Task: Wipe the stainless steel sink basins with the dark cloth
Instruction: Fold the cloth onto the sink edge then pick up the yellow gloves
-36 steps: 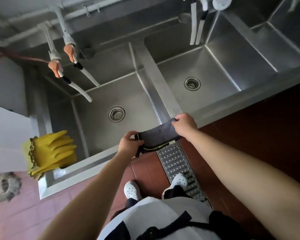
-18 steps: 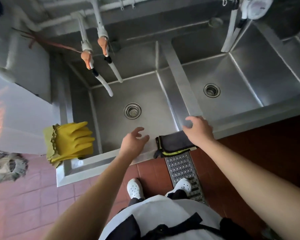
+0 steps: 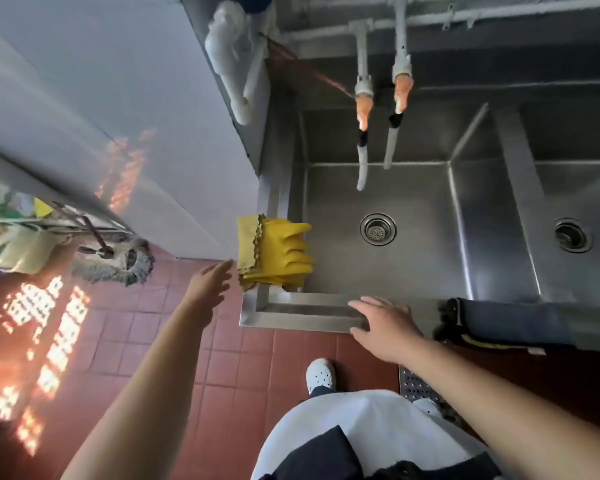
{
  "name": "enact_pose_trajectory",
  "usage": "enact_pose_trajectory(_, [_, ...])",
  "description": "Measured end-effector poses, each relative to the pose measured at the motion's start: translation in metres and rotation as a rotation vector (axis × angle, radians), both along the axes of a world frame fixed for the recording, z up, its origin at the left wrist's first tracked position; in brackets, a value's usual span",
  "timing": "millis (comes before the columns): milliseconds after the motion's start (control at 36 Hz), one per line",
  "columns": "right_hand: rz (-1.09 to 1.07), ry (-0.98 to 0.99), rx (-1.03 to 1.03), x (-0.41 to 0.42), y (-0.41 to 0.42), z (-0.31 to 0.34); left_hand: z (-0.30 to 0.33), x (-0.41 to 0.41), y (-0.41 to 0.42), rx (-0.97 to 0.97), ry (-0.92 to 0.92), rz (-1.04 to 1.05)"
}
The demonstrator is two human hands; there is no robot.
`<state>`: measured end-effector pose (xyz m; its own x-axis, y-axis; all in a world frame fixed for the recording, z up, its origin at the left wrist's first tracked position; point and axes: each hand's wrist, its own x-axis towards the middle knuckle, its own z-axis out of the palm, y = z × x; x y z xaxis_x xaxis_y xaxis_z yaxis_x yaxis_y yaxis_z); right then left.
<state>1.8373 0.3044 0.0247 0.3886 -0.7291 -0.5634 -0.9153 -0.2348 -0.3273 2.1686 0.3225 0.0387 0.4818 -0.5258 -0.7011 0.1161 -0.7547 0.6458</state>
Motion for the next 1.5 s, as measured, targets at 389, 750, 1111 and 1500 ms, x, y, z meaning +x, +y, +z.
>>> enact_pose_trajectory(389, [-0.114, 0.101, 0.034, 0.018, 0.011, -0.009, -0.013, -0.009, -0.065, 0.044, -0.059, -0.133])
enact_pose_trajectory(750, [-0.394, -0.081, 0.114, 0.013, 0.004, 0.002, -0.005, -0.027, -0.080, -0.018, -0.282, -0.385])
enact_pose_trajectory(1111, [-0.609, -0.663, -0.022, -0.063, -0.020, 0.105, 0.104, -0.144, -0.086, -0.341, -0.647, -1.296])
enact_pose_trajectory(1500, [-0.857, -0.773, -0.326, -0.277, 0.030, 0.147, 0.152, -0.397, -0.082, -0.681, -0.290, -1.544])
